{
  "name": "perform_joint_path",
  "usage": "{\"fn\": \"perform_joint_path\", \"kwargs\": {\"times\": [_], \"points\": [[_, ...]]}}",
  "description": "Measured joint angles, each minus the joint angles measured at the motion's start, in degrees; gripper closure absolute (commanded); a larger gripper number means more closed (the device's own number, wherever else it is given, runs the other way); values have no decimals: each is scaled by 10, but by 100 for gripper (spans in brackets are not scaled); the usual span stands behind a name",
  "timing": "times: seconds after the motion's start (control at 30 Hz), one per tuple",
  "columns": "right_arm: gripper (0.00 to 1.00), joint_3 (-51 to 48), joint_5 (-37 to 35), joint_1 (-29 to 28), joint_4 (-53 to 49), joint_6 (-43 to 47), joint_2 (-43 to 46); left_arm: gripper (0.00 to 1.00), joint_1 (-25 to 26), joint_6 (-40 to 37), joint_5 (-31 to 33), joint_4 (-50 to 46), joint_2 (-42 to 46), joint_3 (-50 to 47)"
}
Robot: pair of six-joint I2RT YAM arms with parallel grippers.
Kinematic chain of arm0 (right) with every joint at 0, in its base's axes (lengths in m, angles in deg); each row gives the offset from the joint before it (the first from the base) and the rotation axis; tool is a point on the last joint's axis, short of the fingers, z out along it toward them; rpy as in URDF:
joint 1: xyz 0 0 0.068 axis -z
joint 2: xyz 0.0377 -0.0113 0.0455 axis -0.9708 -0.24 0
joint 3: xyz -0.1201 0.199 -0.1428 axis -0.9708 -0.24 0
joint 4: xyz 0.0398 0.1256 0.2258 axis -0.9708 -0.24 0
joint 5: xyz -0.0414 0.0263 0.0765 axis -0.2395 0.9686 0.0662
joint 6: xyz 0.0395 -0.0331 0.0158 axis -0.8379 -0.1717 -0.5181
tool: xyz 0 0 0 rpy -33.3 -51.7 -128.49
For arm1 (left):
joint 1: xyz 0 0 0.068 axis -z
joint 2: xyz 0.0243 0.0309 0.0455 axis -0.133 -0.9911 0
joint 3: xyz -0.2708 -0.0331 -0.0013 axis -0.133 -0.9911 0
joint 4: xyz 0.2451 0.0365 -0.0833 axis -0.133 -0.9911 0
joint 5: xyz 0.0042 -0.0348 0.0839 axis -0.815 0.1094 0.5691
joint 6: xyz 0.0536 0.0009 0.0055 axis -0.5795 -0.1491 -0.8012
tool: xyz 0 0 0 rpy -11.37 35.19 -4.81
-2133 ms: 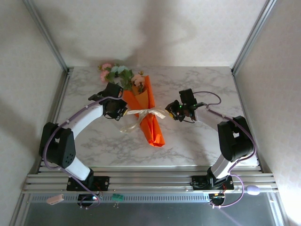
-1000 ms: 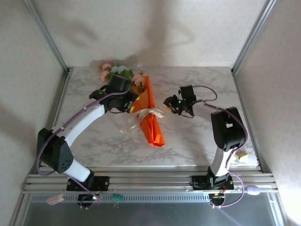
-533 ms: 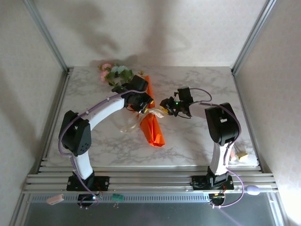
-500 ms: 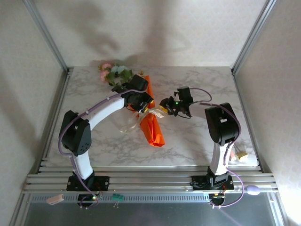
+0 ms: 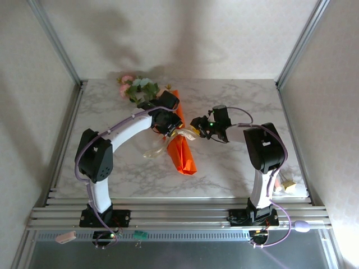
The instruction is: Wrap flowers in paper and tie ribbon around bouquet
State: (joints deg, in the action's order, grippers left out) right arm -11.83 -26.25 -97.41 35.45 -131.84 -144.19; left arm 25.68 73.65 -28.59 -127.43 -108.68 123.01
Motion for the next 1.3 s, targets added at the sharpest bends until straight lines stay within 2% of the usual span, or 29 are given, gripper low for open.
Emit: {"fn": "perform_joint_path", "kwargs": {"times": [0.3,0.43,0.57,0.77,1.0,1.07,1.17,1.2,1.3], "points": [[64,-2,22,0,41,-19,-7,76,1,-13,7,0,-11,0],[64,-2,23,0,34,-18,-9,77,1,-15,11,0,-13,-5],[65,-2,23,0,29,-16,-10,82,1,-17,17,0,-13,-8],[72,-2,24,0,30,-17,-10,89,1,-19,22,1,-13,-13],[74,-2,28,0,33,-19,-11,90,1,-19,22,1,-13,-18],[78,-2,29,0,40,-21,-16,90,1,-19,22,2,-13,-18],[97,-2,30,0,44,-29,-18,90,1,-19,22,2,-13,-18],[100,-2,29,0,47,-31,-18,90,1,-19,22,3,-13,-19],[100,-5,20,0,53,-35,-17,90,1,-19,22,3,-13,-22]]}}
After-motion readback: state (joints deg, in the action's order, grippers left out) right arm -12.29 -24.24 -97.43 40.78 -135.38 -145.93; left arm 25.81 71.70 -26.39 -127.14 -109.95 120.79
